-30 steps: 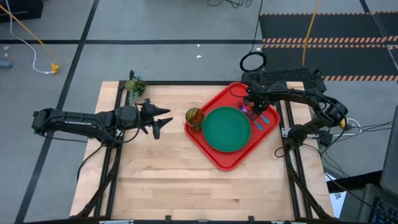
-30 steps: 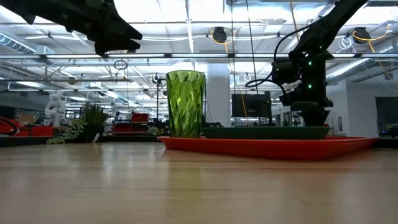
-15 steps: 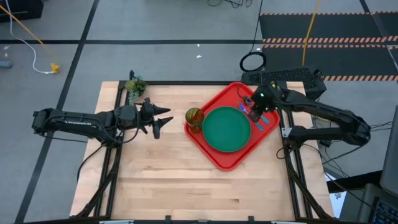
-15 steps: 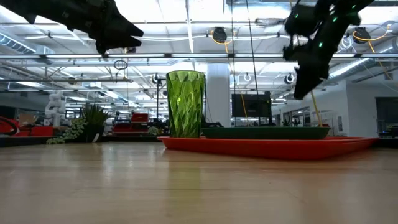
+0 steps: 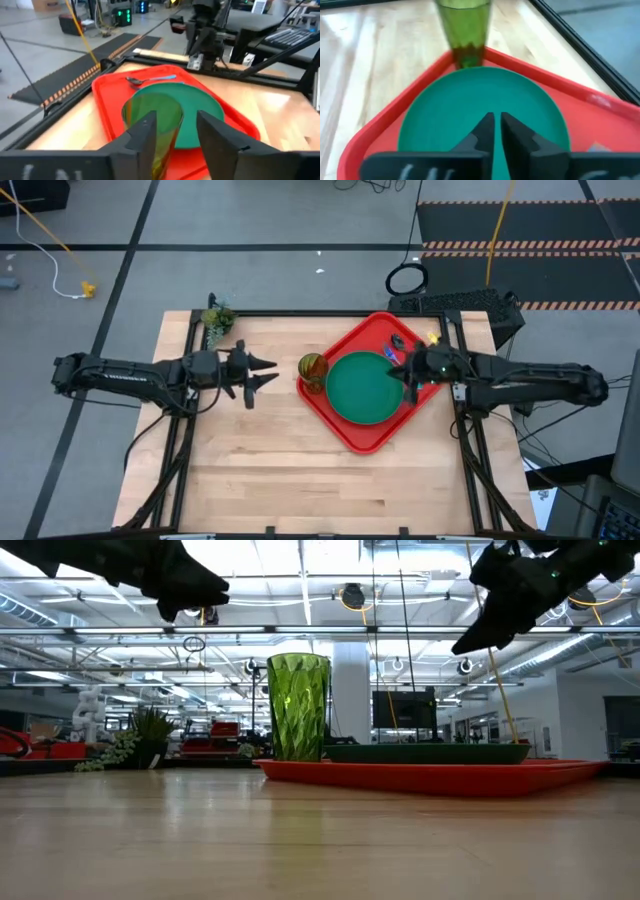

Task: Pick and place plate/cup/fork/spoon on tray
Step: Return to Home Position

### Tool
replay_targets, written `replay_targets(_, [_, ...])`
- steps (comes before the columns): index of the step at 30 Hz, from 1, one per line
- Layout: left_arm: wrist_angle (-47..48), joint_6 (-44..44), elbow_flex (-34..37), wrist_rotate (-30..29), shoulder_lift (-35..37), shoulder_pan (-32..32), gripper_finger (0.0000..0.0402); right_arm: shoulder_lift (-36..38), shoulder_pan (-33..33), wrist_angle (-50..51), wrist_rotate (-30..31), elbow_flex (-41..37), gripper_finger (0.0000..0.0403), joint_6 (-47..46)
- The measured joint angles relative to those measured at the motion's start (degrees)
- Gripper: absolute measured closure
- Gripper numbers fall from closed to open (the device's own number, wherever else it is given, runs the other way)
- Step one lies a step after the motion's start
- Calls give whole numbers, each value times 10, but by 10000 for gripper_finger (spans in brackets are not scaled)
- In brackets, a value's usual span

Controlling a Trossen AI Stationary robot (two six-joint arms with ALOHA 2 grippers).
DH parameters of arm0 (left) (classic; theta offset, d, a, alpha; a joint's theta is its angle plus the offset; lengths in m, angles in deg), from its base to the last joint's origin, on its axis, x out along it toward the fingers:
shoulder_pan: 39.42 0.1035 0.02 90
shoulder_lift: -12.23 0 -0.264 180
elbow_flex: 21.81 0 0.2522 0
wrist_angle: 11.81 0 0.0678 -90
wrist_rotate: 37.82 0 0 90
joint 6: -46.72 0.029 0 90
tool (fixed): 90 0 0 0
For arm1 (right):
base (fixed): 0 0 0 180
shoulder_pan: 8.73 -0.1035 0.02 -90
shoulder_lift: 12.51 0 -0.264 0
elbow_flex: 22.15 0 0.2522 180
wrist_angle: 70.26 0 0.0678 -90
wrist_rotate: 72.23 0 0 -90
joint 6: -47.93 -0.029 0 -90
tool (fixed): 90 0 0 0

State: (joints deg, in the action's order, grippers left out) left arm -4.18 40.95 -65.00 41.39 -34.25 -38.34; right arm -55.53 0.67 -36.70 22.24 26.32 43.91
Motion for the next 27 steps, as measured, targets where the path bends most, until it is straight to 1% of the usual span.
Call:
replay_targets(3, [22, -14, 0, -23, 0, 0, 294, 3, -24, -51, 1, -31, 400, 19])
replay_targets(5, [44, -20, 0, -40, 0, 0, 317, 3, -37, -91, 1, -49, 398, 31])
replay_targets(7, [51, -20, 3, -42, 0, 0, 338, 3, -48, -123, 1, -63, 398, 42])
replay_targets(10, [48, -1, 17, -25, 6, -1, 366, 5, -60, -145, 9, -74, 402, 57])
replay_targets(14, [-6, 20, 62, 7, 16, -9, 393, 13, -72, -153, 17, -87, 402, 64])
replay_targets(16, [-48, 23, 98, 13, 27, -14, 397, 20, -80, -155, 17, -99, 402, 64])
replay_targets(19, [-96, 24, 147, 10, 50, -9, 391, 30, -95, -169, 17, -123, 402, 65])
replay_targets(23, [-131, 16, 177, 13, 81, -3, 378, 48, -117, -231, 29, -173, 403, 64])
replay_targets(27, [-136, 12, 195, 14, 91, -5, 379, 59, -139, -274, 29, -219, 403, 56])
